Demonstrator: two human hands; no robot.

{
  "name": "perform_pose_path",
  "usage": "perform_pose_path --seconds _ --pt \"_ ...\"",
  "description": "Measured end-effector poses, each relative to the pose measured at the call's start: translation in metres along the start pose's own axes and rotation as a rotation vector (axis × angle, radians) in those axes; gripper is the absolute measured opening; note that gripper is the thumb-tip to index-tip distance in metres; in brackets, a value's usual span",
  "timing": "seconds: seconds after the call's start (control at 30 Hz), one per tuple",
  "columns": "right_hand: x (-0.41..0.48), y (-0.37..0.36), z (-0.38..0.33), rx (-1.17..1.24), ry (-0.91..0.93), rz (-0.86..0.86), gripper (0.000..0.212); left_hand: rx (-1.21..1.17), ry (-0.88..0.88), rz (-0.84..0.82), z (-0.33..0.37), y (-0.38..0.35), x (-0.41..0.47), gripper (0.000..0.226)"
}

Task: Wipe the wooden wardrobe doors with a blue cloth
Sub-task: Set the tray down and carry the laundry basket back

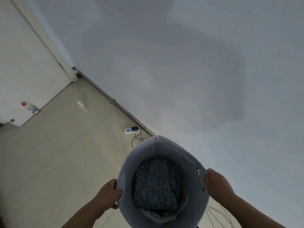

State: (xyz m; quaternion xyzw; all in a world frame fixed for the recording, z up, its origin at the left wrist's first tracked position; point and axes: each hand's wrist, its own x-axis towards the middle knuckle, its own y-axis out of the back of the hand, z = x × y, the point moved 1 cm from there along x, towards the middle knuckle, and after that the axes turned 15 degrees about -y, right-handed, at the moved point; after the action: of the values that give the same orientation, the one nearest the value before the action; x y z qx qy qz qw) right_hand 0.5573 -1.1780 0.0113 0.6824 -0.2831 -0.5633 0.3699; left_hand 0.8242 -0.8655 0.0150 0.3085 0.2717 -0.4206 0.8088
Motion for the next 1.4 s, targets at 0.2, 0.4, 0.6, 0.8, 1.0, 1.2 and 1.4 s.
perform_pose_path --seconds 0.2,0.4,0.6,0.8,1.0,1.2,1.4 --pt "0.003 0.024 -0.047 -0.092 0.15 0.0 0.027 -0.248 0.09 0.271 -0.039 0.014 -0.043 0.028" --pt "0.025 0.02 -0.107 -0.246 0.38 -0.057 0.027 -0.44 0.237 0.472 -0.077 -0.001 -0.085 0.026" --pt "0.02 0.011 -0.188 -0.339 0.727 -0.14 0.028 -0.536 0.312 0.698 -0.091 -0.057 -0.147 0.027" --pt "-0.051 -0.018 -0.242 -0.461 1.06 -0.226 0.026 -0.756 0.372 0.944 -0.114 -0.128 -0.229 0.027" --pt "-0.152 -0.08 -0.249 -0.64 1.3 -0.25 0.032 -1.029 0.497 1.198 -0.155 -0.218 -0.308 0.047" --pt "-0.251 -0.155 -0.22 -0.784 1.508 -0.277 0.034 -1.241 0.562 1.374 -0.215 -0.321 -0.368 0.029" --pt "-0.343 -0.215 -0.183 -0.949 1.671 -0.253 0.032 -1.368 0.565 1.468 -0.251 -0.387 -0.416 0.032"
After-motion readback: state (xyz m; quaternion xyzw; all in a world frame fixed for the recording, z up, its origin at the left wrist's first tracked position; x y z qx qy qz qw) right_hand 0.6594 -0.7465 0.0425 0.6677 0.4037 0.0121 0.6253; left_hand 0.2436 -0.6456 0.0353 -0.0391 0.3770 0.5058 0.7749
